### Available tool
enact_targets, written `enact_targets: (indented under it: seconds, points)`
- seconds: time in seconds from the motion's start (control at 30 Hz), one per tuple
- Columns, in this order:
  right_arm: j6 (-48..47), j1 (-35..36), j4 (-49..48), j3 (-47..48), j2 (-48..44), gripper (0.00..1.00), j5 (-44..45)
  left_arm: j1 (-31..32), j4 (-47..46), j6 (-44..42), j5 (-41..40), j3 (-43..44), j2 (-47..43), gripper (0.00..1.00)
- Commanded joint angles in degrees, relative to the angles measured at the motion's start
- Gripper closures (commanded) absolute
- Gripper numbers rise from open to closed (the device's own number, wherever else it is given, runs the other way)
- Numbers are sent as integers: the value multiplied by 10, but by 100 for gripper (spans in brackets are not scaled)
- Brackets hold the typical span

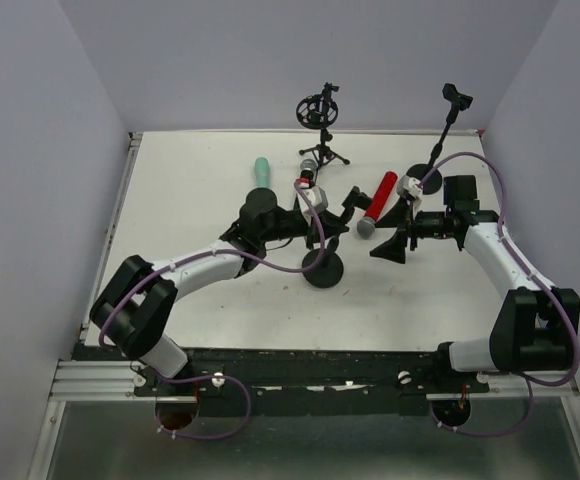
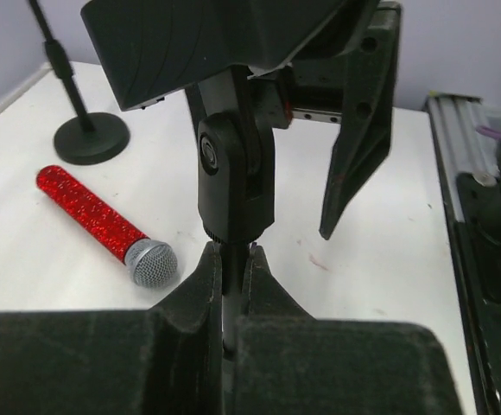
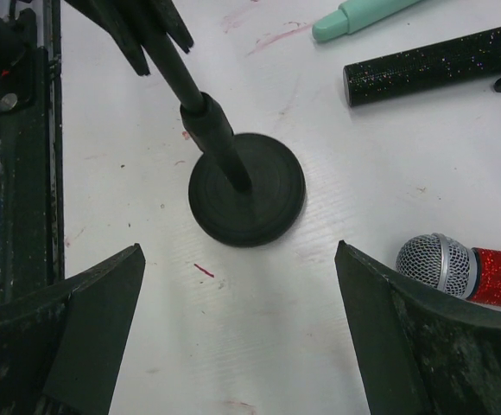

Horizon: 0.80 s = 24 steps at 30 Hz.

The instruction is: Attach the microphones to the stand

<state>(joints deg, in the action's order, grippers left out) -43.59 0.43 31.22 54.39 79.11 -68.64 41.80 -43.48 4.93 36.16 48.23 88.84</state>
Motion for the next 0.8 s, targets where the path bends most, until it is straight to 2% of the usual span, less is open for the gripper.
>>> enact_targets:
  seconds: [0.0, 0.13, 0.23, 0.37, 0.53, 0.57, 0.7, 0.77]
  points:
    - [-11, 0, 13, 18, 2, 0, 9, -15, 132, -47, 198, 89, -16, 100]
    - [-11, 0, 14, 19, 4, 0, 10, -27, 128, -47, 239, 111, 9, 100]
    - [-12, 0, 14, 18, 7, 0, 10, -30, 65, -34, 245, 107, 31, 100]
    - [-18, -1, 17, 19, 10, 0, 11, -31, -19, 2, 239, 100, 64, 100]
    - [-20, 0, 21, 19, 14, 0, 13, -33, -56, -4, 206, 74, 77, 98]
    - [-21, 0, 22, 19, 15, 0, 12, -34, -63, -7, 198, 63, 74, 93]
    - [-27, -1, 30, 22, 21, 0, 14, -34, -88, -18, 155, 16, 47, 57]
    - [-31, 0, 34, 24, 24, 0, 15, -35, -99, -19, 135, -7, 30, 44]
